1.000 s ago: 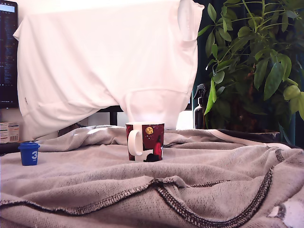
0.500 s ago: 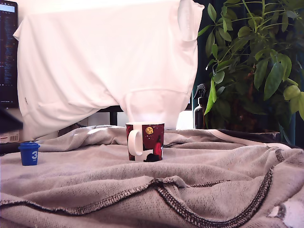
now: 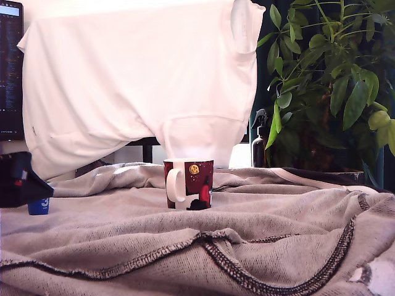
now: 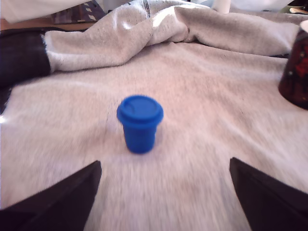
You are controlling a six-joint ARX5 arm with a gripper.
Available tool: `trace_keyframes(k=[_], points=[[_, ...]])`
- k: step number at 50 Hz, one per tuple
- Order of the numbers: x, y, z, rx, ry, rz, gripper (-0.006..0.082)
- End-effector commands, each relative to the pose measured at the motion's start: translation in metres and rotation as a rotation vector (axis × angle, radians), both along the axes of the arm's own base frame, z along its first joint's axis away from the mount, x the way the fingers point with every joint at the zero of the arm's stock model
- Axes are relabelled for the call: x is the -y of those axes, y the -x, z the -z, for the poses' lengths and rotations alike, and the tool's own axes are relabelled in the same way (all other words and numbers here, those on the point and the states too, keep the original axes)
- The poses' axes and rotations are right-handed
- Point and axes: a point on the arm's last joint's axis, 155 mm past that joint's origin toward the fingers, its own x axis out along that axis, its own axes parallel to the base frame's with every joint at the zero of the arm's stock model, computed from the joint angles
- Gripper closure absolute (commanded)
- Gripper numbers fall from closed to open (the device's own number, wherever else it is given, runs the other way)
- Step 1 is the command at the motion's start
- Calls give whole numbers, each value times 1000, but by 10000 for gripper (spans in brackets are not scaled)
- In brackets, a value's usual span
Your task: Pick the blue coffee capsule and place it inside the red coffee cup
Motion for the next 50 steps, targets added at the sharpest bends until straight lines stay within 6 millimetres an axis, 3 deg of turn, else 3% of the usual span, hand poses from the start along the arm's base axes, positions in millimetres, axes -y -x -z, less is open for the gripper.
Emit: trace_keyframes(k=[1, 34, 46, 50], points=[[2, -5, 2, 4, -13, 12, -18], [7, -43, 10, -39, -26, 17, -18], [7, -41, 25, -116, -34, 19, -16], [7, -39, 29, -131, -37, 19, 53]])
